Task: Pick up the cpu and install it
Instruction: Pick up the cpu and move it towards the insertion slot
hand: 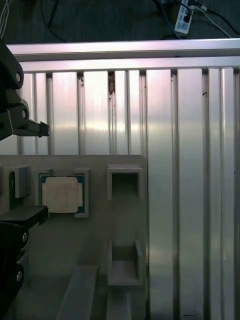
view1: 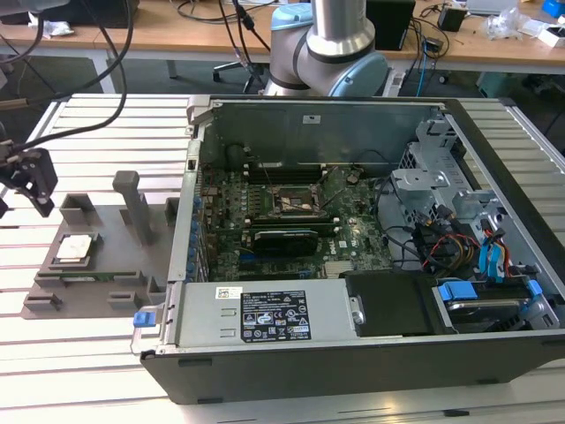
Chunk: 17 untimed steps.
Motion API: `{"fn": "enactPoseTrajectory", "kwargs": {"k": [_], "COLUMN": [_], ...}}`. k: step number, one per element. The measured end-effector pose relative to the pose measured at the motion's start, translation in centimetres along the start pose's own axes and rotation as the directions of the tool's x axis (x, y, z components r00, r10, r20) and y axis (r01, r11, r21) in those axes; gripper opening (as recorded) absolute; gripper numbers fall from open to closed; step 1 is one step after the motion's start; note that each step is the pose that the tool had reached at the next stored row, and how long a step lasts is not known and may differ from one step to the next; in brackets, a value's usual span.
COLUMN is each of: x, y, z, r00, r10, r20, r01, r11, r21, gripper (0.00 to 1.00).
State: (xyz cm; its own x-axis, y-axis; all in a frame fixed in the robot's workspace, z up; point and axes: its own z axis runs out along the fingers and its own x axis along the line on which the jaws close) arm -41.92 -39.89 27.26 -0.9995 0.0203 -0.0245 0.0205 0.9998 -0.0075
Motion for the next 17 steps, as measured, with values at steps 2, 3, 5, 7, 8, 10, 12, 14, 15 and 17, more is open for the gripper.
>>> {"fn": "enactPoseTrajectory", "kwargs": {"k": [2, 3, 5, 7, 8, 10, 12, 14, 15, 17], "x": [0.0, 0.0, 0.0, 0.01, 0.01, 0.01, 0.01, 0.02, 0.02, 0.02], "y": [0.0, 0.0, 0.0, 0.0, 0.0, 0.0, 0.0, 0.01, 0.01, 0.01], "z": [0.08, 0.11, 0.2, 0.34, 0.4, 0.5, 0.61, 0.75, 0.78, 0.94], "r00": [1.0, 1.0, 1.0, 1.0, 1.0, 1.0, 1.0, 1.0, 1.0, 1.0], "r10": [0.0, 0.0, 0.0, 0.0, 0.0, 0.0, 0.0, 0.0, 0.0, 0.0], "r20": [0.0, 0.0, 0.0, 0.0, 0.0001, 0.0, 0.0001, 0.0001, 0.0001, 0.0], "r01": [0.0, 0.0, 0.0, 0.0, 0.0, 0.0, 0.0, 0.0, 0.0, 0.0], "r11": [1.0, 1.0, 1.0, 1.0, 1.0, 1.0, 1.0, 1.0, 1.0, 1.0], "r21": [-0.0001, -0.0001, -0.0001, 0.0, -0.0001, 0.0, -0.0001, -0.0001, -0.0001, 0.0], "gripper": [0.66, 0.66, 0.66, 0.66, 0.66, 0.66, 0.66, 0.66, 0.66, 0.66]}}
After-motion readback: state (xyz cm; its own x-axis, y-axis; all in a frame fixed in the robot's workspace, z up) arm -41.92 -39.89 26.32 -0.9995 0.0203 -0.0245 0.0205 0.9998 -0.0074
